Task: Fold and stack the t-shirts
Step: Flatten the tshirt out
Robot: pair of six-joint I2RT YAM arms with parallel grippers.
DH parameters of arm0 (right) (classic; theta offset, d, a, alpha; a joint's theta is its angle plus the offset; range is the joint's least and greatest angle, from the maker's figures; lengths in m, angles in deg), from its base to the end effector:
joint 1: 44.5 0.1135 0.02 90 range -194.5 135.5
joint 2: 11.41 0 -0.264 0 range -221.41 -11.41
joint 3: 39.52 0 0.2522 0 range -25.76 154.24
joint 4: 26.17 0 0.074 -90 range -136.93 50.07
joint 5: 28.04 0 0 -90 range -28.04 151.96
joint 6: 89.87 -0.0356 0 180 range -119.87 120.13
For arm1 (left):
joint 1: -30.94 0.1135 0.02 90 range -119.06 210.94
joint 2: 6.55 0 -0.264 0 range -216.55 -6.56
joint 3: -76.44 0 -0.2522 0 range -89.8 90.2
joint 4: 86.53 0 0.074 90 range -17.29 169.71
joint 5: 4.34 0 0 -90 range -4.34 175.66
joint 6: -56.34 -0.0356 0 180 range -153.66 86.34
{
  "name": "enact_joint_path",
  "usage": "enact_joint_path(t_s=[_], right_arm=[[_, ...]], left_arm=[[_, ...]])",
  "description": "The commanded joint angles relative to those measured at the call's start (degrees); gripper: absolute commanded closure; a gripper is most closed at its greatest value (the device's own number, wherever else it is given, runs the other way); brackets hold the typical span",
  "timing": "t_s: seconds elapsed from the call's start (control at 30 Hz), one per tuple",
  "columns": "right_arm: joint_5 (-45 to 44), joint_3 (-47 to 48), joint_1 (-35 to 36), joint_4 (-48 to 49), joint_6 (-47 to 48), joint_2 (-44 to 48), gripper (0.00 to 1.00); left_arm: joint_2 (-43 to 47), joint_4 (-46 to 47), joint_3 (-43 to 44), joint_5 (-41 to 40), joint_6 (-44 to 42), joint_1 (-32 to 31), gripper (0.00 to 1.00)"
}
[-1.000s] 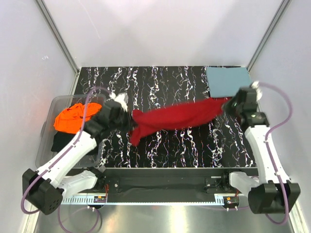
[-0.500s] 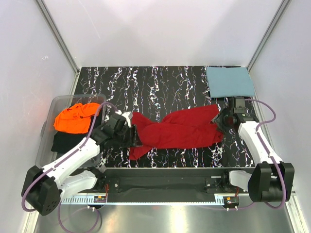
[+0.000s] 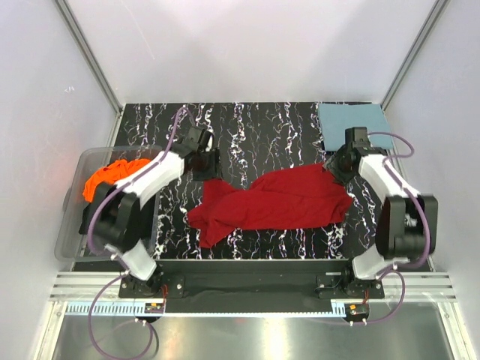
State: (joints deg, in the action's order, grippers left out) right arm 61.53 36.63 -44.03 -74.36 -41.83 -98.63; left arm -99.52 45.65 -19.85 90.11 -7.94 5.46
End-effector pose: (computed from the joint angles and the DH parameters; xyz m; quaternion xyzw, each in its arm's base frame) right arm 0.3107 0.0023 0.2346 0.3425 0.9014 0.0925 0.2484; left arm 0.3076 -0.1497 0.2447 0.0090 0.9583 -0.1559 0.2393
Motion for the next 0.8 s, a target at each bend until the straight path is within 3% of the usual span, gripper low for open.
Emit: enact_joint_path(t_s=[0.0,0.23,0.4,0.6,0.77], right_arm=[[2.8,4.7,-0.1,3.4,0.7,-5.6,0.44],[6.3,7.1,-0.1,5.3,3.5,-10.6,0.44],[10.4,0.0,-0.1,10.8,2.8,-8.2,0.44],[12.4,-3.0,-0.1,12.8,3.5,-7.3,0.44],[14.0,-2.8,-0.1,13.1,3.5,-7.7,0.44]], left_arm=[[-6.1,-0.9,4.1,2.3,-0.5,3.6,0.46],[-14.5,-0.7,9.7,-0.2,-2.5,6.7,0.43],[-18.7,-0.2,13.5,4.9,-6.3,9.1,0.51],[-22.3,-0.7,15.1,3.8,-8.4,10.1,0.63],[-24.1,-0.8,15.2,1.1,-8.7,10.2,0.64]])
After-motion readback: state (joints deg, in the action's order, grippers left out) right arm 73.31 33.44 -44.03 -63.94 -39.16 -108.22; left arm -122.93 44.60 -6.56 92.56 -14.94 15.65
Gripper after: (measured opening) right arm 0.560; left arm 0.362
